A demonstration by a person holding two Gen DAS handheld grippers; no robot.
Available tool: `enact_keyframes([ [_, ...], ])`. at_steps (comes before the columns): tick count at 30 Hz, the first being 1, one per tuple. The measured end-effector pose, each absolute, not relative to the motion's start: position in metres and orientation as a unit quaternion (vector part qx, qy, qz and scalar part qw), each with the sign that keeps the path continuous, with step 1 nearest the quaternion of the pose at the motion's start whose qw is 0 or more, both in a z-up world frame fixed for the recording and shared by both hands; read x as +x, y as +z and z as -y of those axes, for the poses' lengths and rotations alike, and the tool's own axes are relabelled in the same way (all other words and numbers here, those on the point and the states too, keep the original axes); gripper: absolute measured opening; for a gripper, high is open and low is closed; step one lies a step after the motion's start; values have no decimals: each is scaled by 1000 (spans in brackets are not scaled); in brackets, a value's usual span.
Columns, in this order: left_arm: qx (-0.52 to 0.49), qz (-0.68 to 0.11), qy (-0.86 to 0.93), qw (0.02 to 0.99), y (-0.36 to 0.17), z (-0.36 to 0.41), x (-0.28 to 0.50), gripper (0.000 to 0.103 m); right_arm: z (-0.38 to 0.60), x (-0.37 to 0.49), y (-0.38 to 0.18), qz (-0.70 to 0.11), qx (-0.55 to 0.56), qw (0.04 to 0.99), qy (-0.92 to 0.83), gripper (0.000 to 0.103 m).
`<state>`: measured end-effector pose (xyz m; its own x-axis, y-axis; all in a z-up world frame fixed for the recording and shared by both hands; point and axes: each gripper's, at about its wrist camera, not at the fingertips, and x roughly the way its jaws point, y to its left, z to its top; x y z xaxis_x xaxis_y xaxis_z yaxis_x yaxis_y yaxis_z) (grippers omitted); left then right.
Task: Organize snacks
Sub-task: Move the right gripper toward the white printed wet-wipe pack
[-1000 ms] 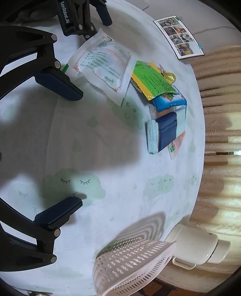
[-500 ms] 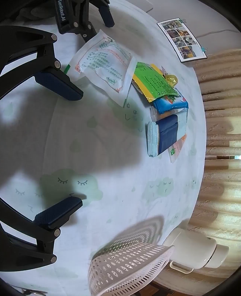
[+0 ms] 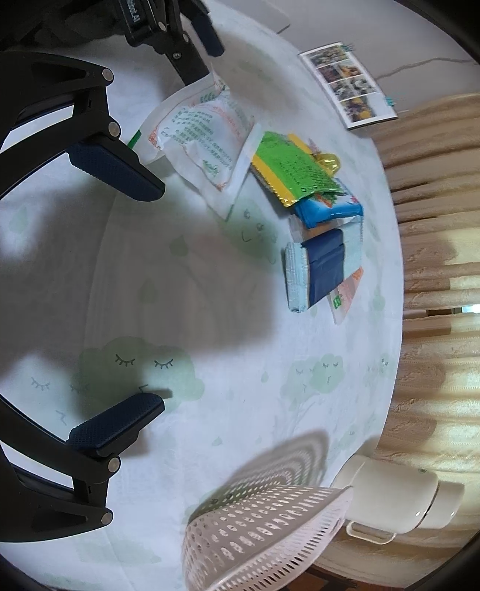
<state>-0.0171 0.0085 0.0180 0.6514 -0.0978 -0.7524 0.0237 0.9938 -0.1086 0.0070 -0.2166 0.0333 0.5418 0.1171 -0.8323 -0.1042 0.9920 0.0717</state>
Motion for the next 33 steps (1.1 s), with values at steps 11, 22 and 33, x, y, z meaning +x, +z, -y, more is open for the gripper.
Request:
enact_keyframes([
  [11,-51,-410,-23,911,21,-25,-26,101,227,-5,41,-442,52,887,122,103],
  [22,-44,-404,-15,913,22,-28,-27,101,198,-15,45,-429,-7,892,144,103],
  [33,-41,-393,-6,918,28,-37,-30,101,182,-17,53,-420,-33,890,177,103],
])
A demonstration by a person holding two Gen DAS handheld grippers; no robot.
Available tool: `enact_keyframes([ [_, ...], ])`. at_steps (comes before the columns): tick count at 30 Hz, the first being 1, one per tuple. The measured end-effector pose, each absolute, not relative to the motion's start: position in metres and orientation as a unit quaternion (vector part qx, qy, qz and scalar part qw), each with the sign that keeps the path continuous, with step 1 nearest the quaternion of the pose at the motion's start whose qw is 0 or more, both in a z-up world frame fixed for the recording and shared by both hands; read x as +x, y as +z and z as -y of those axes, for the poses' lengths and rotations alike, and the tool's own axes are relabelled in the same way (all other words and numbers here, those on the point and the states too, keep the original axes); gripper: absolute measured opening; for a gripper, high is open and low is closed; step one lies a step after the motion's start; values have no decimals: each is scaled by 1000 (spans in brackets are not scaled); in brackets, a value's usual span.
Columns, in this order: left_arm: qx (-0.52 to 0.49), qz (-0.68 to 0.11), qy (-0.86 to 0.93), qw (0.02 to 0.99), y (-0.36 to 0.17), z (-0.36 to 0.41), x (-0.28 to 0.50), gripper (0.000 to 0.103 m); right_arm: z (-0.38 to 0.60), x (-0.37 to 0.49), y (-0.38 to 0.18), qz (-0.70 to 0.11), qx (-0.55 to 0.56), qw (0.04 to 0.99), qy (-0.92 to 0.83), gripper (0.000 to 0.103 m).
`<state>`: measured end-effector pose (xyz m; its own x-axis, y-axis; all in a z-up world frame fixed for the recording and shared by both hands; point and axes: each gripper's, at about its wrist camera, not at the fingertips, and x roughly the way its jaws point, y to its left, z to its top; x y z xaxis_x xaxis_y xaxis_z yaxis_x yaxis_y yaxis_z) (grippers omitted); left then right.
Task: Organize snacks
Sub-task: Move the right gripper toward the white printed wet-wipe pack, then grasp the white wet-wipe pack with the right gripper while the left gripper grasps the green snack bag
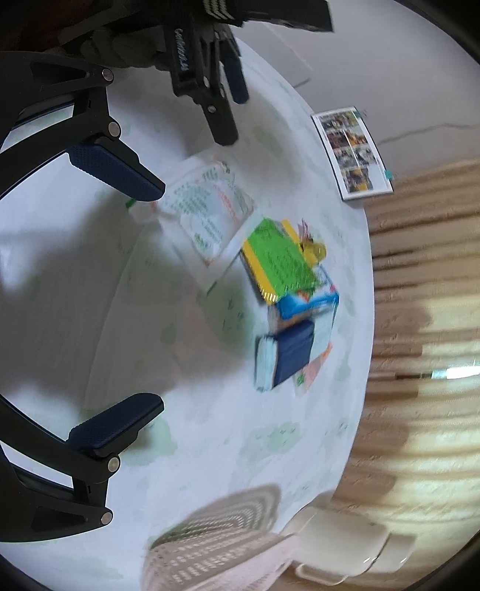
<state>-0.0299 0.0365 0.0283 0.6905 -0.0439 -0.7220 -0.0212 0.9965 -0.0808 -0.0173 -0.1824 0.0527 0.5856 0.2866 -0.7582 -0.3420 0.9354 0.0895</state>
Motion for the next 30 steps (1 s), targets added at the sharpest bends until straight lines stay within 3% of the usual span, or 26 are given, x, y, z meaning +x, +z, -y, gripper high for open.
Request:
enact_keyframes([
  [14,-44,-391,20,919,30,-55,-25,101,128,-9,58,-401,-107,877,241,103],
  [26,-54,-394,47,916,30,-73,-19,101,94,28,36,-430,-145,849,270,103],
  [30,-50,-395,54,916,31,-75,-17,101,95,31,30,-445,-142,842,269,96],
])
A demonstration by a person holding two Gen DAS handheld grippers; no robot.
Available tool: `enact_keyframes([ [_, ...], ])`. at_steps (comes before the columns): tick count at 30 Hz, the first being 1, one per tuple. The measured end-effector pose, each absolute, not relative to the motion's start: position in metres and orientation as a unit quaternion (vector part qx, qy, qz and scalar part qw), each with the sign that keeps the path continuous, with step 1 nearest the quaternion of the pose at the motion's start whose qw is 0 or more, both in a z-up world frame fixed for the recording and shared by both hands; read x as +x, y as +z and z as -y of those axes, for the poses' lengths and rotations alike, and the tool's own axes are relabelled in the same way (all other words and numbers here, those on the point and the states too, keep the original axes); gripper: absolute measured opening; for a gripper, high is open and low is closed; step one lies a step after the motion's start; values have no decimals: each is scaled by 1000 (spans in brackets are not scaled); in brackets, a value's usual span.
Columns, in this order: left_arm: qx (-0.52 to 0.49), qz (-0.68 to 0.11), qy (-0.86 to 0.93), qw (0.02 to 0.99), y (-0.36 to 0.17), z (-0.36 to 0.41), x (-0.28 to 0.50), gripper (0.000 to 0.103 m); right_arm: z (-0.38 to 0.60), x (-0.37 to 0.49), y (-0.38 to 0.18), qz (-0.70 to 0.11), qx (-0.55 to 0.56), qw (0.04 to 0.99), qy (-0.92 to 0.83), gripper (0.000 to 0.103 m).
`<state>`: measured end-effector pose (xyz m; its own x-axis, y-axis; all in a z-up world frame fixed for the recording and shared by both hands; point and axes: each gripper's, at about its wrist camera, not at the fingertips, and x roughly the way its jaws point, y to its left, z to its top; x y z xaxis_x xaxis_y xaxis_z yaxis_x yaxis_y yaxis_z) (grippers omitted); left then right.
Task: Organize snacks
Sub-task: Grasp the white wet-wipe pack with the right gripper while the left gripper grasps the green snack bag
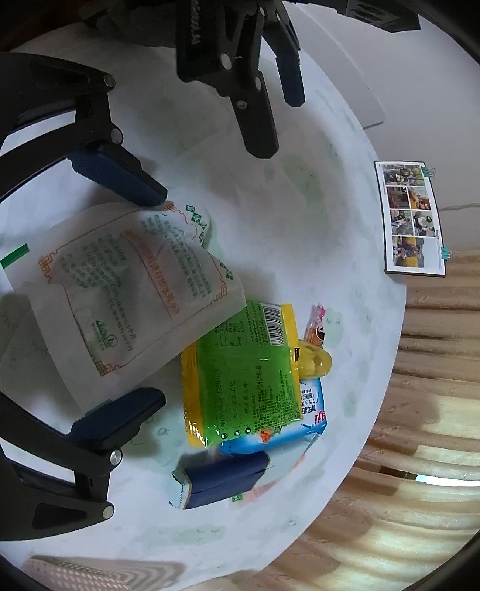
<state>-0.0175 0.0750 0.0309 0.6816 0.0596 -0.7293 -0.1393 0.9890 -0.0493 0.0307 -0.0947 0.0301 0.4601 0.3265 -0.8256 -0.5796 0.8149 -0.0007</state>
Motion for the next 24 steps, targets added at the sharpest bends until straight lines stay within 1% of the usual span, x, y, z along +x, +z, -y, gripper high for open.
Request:
enact_keyframes([
  [1,-49,-396,56,915,31,-74,-17,101,96,31,30,-448,-140,842,266,90],
  [2,-47,-396,57,915,31,-74,-17,101,98,32,29,-450,-135,842,266,88],
  [4,-40,-397,60,915,32,-72,-16,101,102,30,31,-445,-125,845,268,72],
  [7,-32,-398,60,915,34,-68,-14,101,107,21,34,-441,-126,848,266,59],
  [9,-27,-398,58,915,37,-64,-12,101,111,14,34,-436,-132,852,260,57],
  [13,-17,-402,42,914,42,-52,-7,101,134,5,37,-436,-101,860,245,56],
  [20,0,-413,-7,911,50,-11,11,101,179,8,40,-435,-43,877,199,55],
  [24,-13,-424,-40,904,51,9,29,101,200,12,42,-433,-15,884,175,55],
])
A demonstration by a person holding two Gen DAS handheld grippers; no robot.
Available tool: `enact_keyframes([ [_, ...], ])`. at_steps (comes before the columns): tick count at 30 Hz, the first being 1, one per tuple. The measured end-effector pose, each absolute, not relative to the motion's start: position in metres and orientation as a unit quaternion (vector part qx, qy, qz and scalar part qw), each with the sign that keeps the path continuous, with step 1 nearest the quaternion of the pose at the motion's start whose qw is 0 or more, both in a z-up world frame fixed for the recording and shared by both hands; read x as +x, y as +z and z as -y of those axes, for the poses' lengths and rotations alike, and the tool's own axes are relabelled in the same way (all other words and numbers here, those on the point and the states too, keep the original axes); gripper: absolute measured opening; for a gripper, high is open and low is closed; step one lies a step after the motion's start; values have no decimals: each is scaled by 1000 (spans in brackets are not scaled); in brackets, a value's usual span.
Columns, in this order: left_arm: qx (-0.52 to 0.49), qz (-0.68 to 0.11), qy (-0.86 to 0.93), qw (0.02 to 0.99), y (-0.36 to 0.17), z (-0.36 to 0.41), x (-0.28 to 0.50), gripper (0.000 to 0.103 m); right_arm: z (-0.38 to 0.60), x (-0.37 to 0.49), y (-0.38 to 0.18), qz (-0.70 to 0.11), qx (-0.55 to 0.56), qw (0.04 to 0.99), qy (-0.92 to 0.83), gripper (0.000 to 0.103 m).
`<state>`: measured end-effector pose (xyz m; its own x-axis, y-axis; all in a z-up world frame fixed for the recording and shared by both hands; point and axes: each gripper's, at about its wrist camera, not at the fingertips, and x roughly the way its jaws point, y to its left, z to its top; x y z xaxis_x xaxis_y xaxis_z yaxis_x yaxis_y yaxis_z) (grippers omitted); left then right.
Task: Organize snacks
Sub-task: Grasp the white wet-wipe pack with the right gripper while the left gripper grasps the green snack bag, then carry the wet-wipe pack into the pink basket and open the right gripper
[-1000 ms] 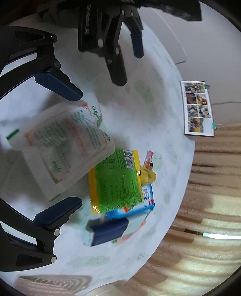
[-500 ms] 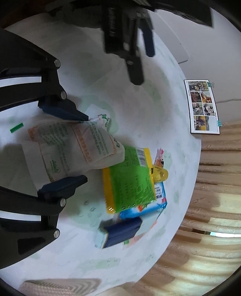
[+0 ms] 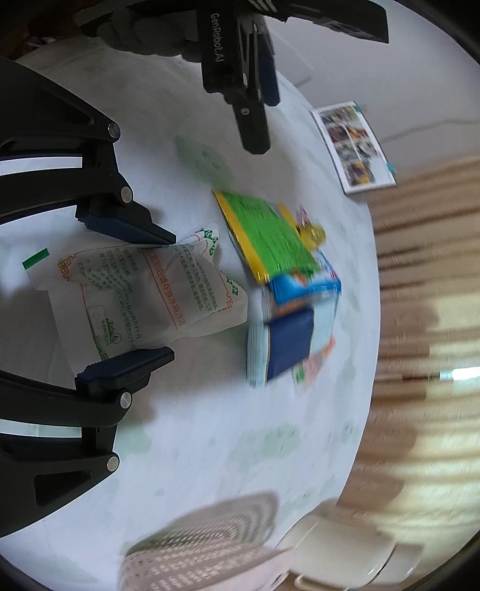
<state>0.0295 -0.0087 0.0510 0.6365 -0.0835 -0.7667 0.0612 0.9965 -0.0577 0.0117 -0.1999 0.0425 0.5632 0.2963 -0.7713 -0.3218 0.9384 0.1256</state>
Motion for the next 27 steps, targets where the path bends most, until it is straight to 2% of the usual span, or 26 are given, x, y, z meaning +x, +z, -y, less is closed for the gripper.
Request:
enact_keyframes([
  [14,-137,-476,-70,866,36,30,92,101,215,19,38,-441,18,884,153,55],
  [27,-137,-504,-39,852,12,31,104,101,216,19,37,-440,16,885,151,56],
])
